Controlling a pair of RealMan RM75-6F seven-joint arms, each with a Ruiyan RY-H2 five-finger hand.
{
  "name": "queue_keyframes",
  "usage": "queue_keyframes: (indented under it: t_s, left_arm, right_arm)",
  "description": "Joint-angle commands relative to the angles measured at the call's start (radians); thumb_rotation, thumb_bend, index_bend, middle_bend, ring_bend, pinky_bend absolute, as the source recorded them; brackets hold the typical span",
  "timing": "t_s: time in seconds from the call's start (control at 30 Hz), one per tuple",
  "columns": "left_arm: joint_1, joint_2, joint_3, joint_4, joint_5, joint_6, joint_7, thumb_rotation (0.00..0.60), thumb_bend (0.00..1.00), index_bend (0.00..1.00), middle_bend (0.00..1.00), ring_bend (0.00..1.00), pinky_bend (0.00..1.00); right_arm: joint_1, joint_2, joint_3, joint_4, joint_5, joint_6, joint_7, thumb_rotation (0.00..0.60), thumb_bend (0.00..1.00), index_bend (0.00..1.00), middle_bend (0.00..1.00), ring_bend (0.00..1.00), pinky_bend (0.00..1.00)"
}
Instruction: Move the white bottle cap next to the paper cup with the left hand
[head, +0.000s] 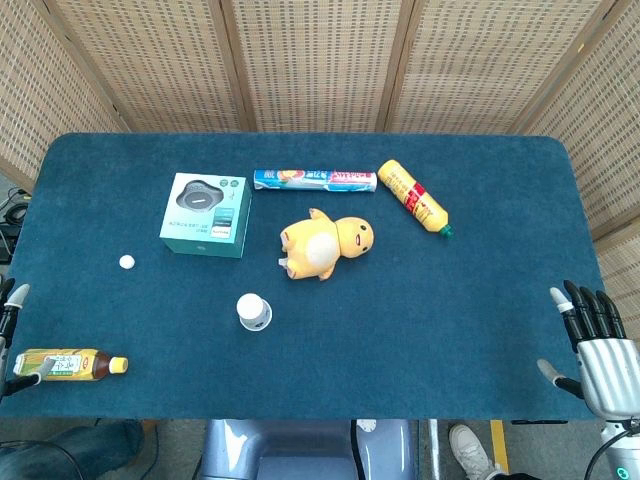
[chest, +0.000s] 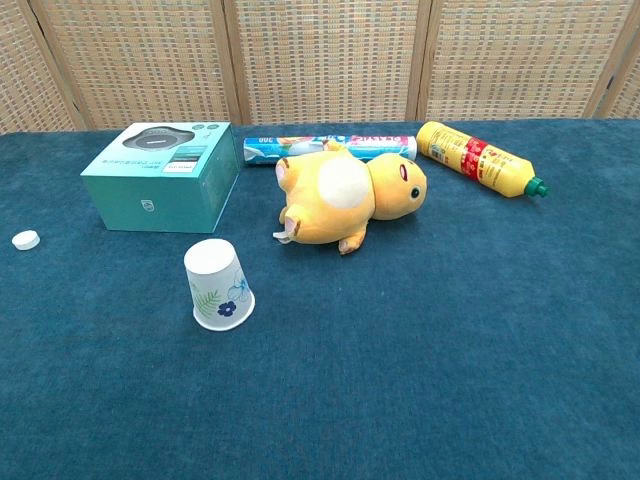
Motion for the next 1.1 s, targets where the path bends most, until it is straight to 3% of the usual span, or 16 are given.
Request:
queue_keyframes:
  t_s: [0.03, 0.3, 0.5, 0.63, 0.73, 0.97, 1.1]
  left_arm:
    - [0.000, 0.007, 0.003, -0.003, -0.002, -0.006, -0.009, 0.600, 0.13, 0.00, 0.00, 0.00, 0.00]
    - [-0.039, 0.027, -0.007, -0.023, -0.038, -0.086, -0.026, 0.600, 0.13, 0.00, 0.00, 0.00, 0.00]
    - [-0.171, 0.027, -0.099, -0.011, -0.182, -0.263, 0.020, 0.600, 0.14, 0.00, 0.00, 0.00, 0.00]
    - [-0.309, -0.015, -0.170, 0.092, -0.300, -0.442, 0.047, 0.600, 0.15, 0.00, 0.00, 0.00, 0.00]
    - [-0.398, -0.086, -0.202, 0.229, -0.363, -0.556, 0.031, 0.600, 0.16, 0.00, 0.00, 0.00, 0.00]
    - [-0.528, -0.240, -0.204, 0.523, -0.395, -0.749, -0.051, 0.600, 0.19, 0.23, 0.00, 0.00, 0.00]
    - [-0.589, -0.347, -0.189, 0.710, -0.401, -0.836, -0.079, 0.600, 0.20, 0.28, 0.00, 0.00, 0.00]
  right_arm:
    - [-0.002, 0.001, -0.001, -0.002, 0.002, -0.001, 0.000, 0.600, 0.00, 0.00, 0.00, 0.00, 0.00]
    - [-0.003, 0.005, 0.000, -0.005, 0.009, -0.004, 0.006, 0.600, 0.00, 0.03, 0.00, 0.00, 0.00]
    - [0.005, 0.001, 0.008, -0.007, 0.035, -0.028, -0.007, 0.600, 0.00, 0.03, 0.00, 0.00, 0.00]
    - [0.014, -0.005, 0.020, -0.003, 0.068, -0.048, -0.010, 0.600, 0.00, 0.03, 0.00, 0.00, 0.00]
    - [0.020, -0.011, 0.028, 0.004, 0.092, -0.063, -0.016, 0.600, 0.00, 0.03, 0.00, 0.00, 0.00]
    - [0.034, -0.031, 0.035, 0.031, 0.112, -0.088, -0.014, 0.600, 0.00, 0.04, 0.00, 0.00, 0.00]
    - [0.040, -0.041, 0.040, 0.044, 0.130, -0.102, -0.018, 0.600, 0.00, 0.05, 0.00, 0.00, 0.00]
